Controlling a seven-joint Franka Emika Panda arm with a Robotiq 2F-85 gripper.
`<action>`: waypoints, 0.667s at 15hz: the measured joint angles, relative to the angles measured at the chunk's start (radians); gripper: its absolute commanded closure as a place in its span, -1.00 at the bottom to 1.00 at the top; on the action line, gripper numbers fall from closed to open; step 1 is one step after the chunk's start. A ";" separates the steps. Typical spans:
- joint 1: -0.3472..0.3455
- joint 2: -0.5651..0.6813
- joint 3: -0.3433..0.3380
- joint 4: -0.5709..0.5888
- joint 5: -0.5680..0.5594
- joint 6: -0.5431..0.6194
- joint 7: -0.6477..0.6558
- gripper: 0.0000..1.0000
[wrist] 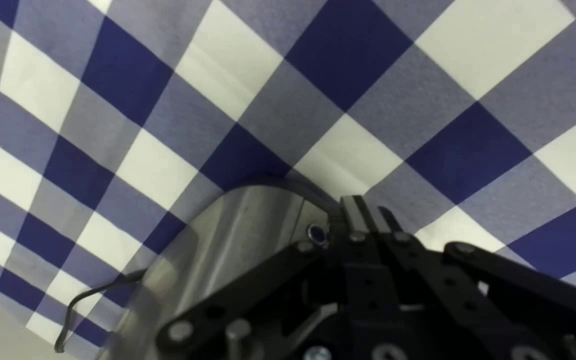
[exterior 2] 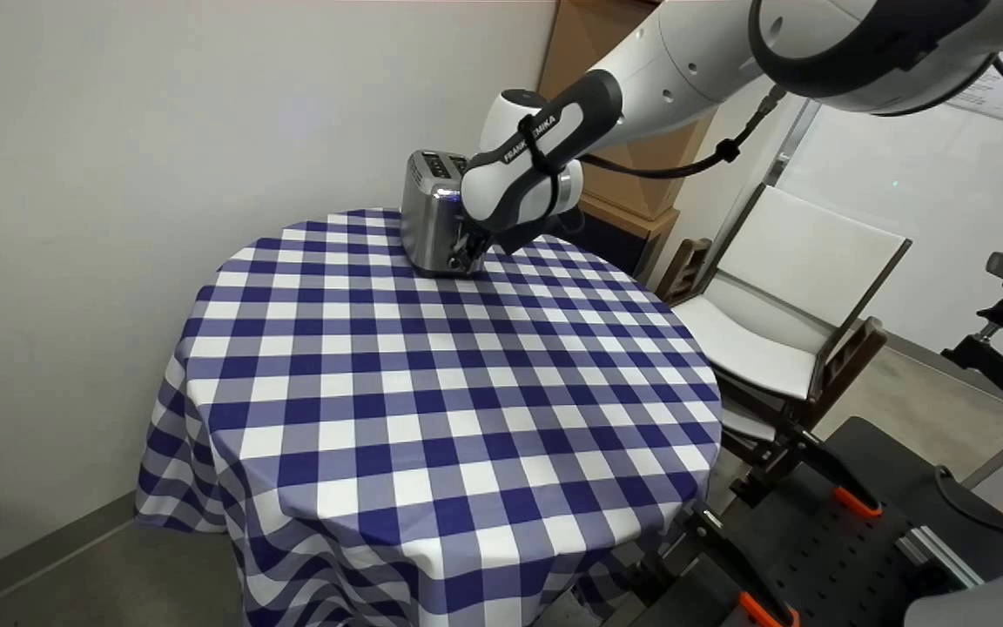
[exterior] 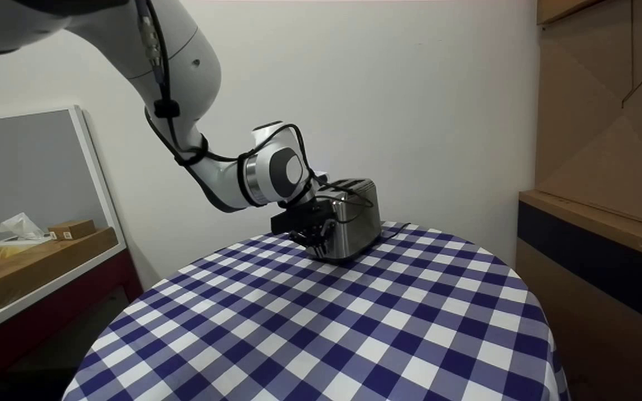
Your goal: Turn on and off the toaster
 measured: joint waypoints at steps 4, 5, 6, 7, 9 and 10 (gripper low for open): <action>-0.033 -0.083 0.058 0.000 0.041 -0.236 -0.045 0.99; -0.034 -0.112 0.059 0.001 0.053 -0.290 -0.045 0.99; -0.035 -0.141 0.059 0.001 0.063 -0.338 -0.045 0.99; -0.035 -0.170 0.057 0.000 0.068 -0.374 -0.040 0.99; -0.034 -0.223 0.048 -0.003 0.077 -0.433 -0.021 0.99; -0.033 -0.247 0.043 -0.011 0.081 -0.454 -0.006 0.99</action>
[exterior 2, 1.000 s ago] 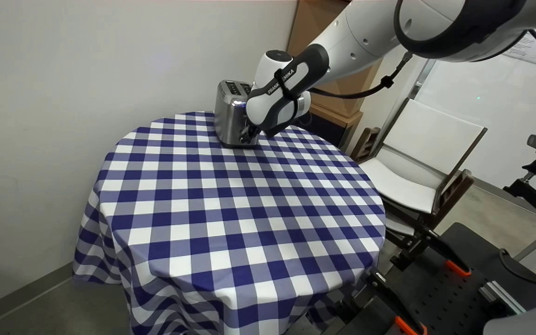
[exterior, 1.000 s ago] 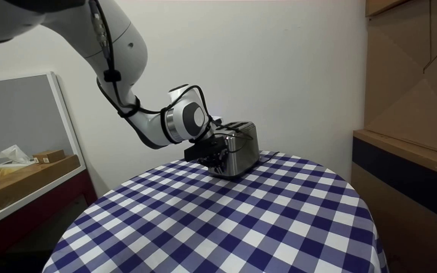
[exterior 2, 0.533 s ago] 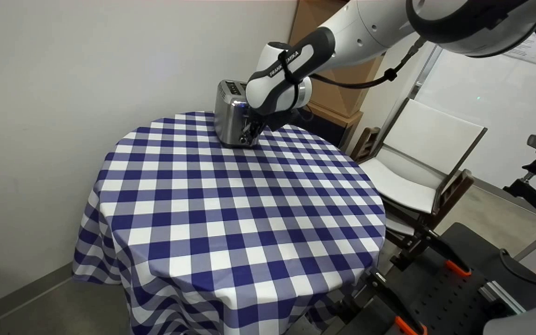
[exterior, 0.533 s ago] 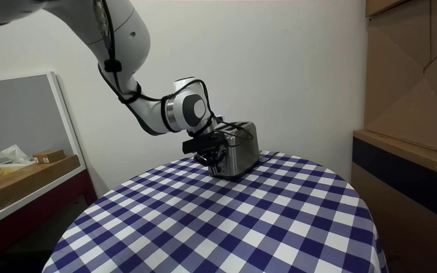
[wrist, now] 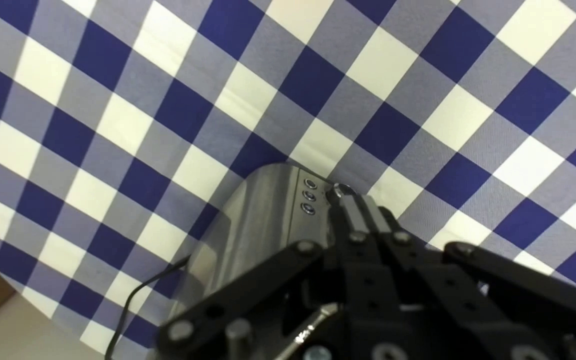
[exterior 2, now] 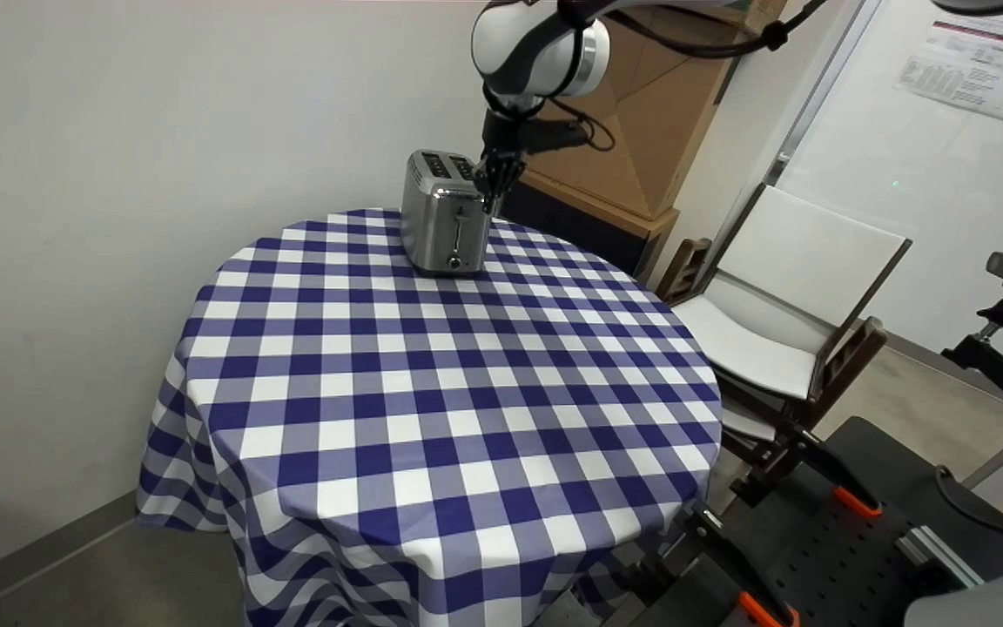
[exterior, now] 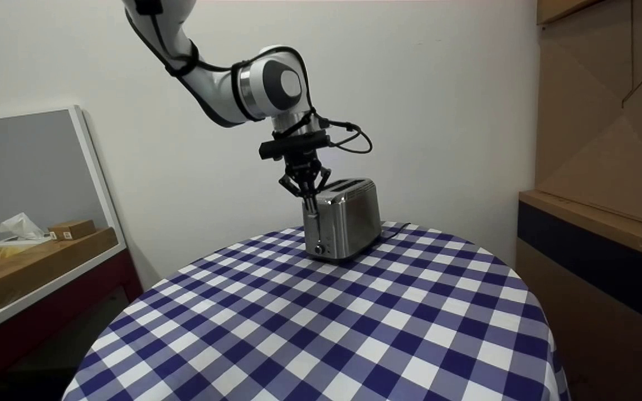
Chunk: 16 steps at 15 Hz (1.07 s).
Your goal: Turn on and off the toaster
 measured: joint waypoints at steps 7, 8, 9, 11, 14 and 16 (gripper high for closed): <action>0.003 -0.202 -0.011 -0.167 0.043 -0.030 0.102 0.99; 0.003 -0.237 -0.013 -0.199 0.044 -0.025 0.104 0.99; 0.003 -0.277 -0.017 -0.237 0.044 -0.014 0.104 0.99; 0.002 -0.359 -0.030 -0.321 0.044 0.009 0.104 0.99; 0.002 -0.476 -0.046 -0.455 0.043 0.038 0.103 0.99; 0.003 -0.545 -0.051 -0.540 0.041 0.052 0.103 0.47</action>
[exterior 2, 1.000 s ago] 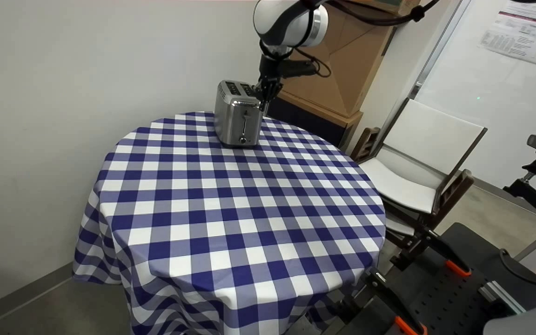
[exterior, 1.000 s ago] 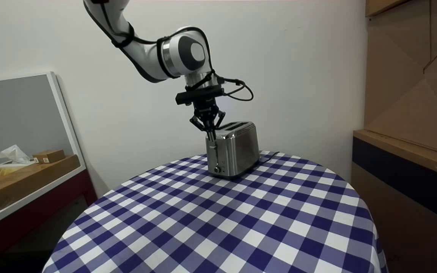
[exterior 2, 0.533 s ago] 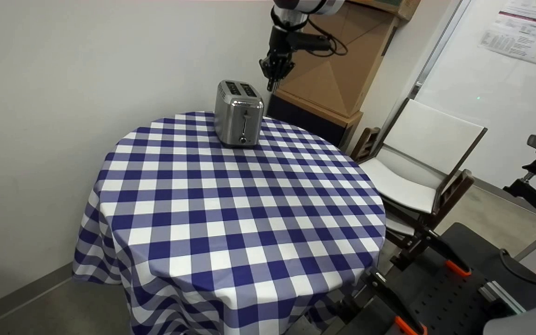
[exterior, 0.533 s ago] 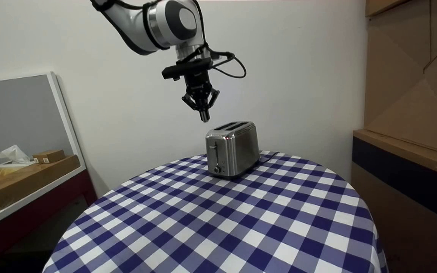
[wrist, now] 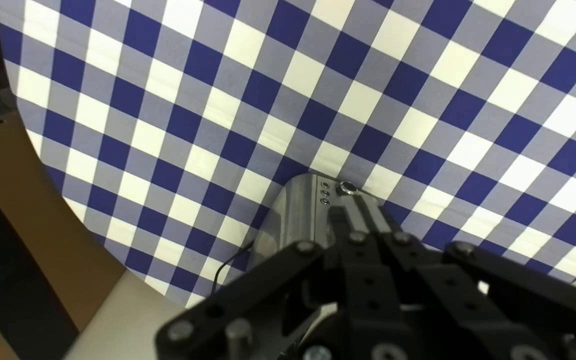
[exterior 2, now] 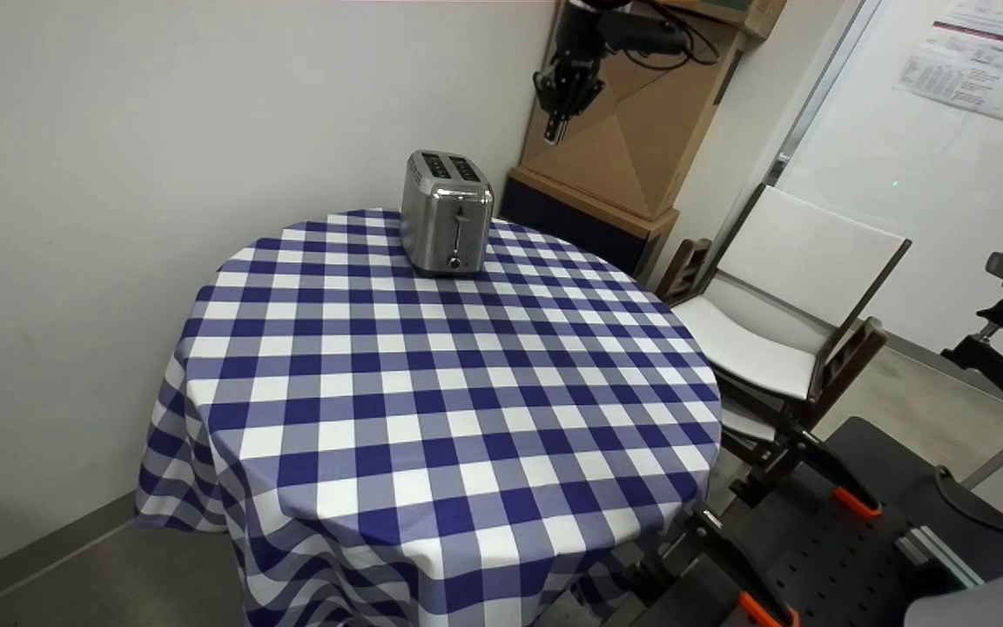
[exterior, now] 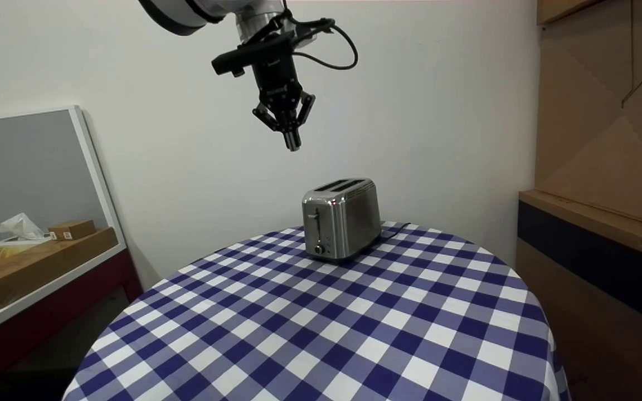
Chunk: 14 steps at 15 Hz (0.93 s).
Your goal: Turn on and off the toaster
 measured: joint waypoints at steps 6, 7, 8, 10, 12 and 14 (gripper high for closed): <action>0.015 -0.124 -0.002 -0.150 -0.017 0.003 0.000 -0.27; 0.019 -0.135 -0.002 -0.164 -0.017 0.003 0.000 -0.40; 0.025 -0.143 -0.002 -0.174 -0.017 0.003 0.000 -0.53; 0.037 -0.157 -0.001 -0.189 -0.018 0.003 0.001 -0.82; 0.050 -0.166 0.000 -0.193 -0.018 0.003 0.001 -1.00; 0.059 -0.173 0.000 -0.193 -0.017 0.003 0.001 -1.00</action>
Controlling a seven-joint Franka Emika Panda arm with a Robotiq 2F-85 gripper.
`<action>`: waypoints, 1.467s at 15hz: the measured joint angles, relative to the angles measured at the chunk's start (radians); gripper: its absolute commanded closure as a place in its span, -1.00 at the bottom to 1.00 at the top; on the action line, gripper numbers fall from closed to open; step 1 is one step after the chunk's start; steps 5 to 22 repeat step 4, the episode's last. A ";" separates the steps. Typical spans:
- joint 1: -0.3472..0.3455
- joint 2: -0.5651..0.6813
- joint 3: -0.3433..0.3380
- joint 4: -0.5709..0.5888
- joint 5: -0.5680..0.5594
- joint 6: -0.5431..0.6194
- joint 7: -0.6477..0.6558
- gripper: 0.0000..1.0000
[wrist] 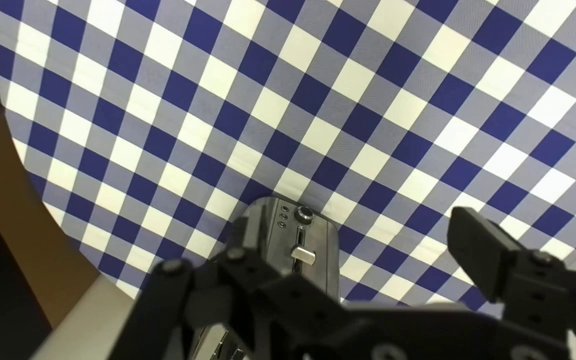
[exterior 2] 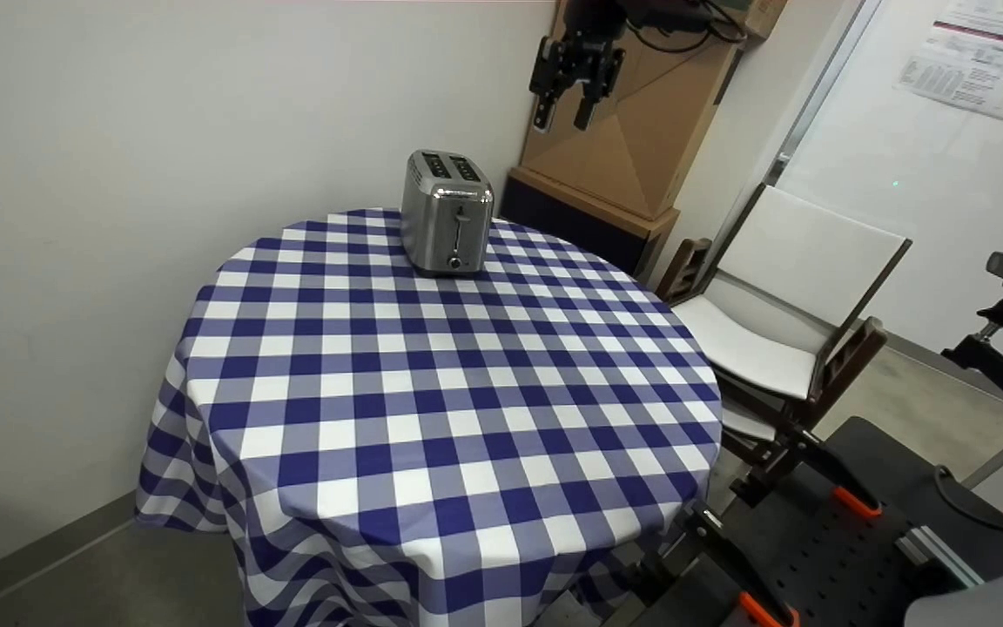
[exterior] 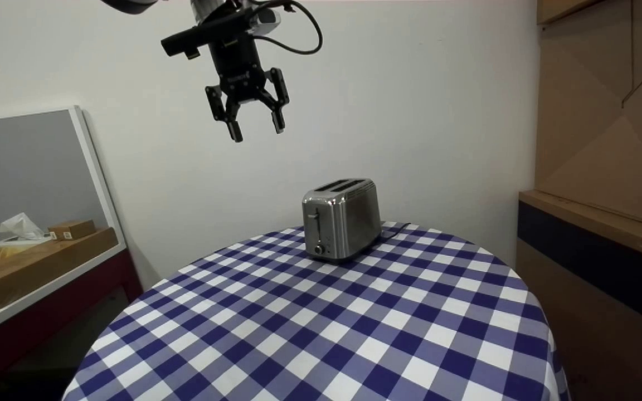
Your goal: Turn on and off the toaster
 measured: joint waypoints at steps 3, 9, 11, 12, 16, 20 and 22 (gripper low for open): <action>0.001 -0.002 0.000 0.000 0.000 0.000 0.000 -1.00; 0.001 -0.001 0.000 0.000 0.000 0.000 0.000 -1.00; 0.001 -0.001 0.000 0.000 0.000 0.000 0.000 -1.00; 0.001 -0.001 0.000 0.000 0.000 0.000 0.000 -1.00; 0.001 -0.001 0.000 0.000 0.000 0.000 0.000 -1.00; 0.001 -0.001 0.000 0.000 0.000 0.000 0.000 -1.00; 0.001 -0.001 0.000 0.000 0.000 0.000 0.000 -1.00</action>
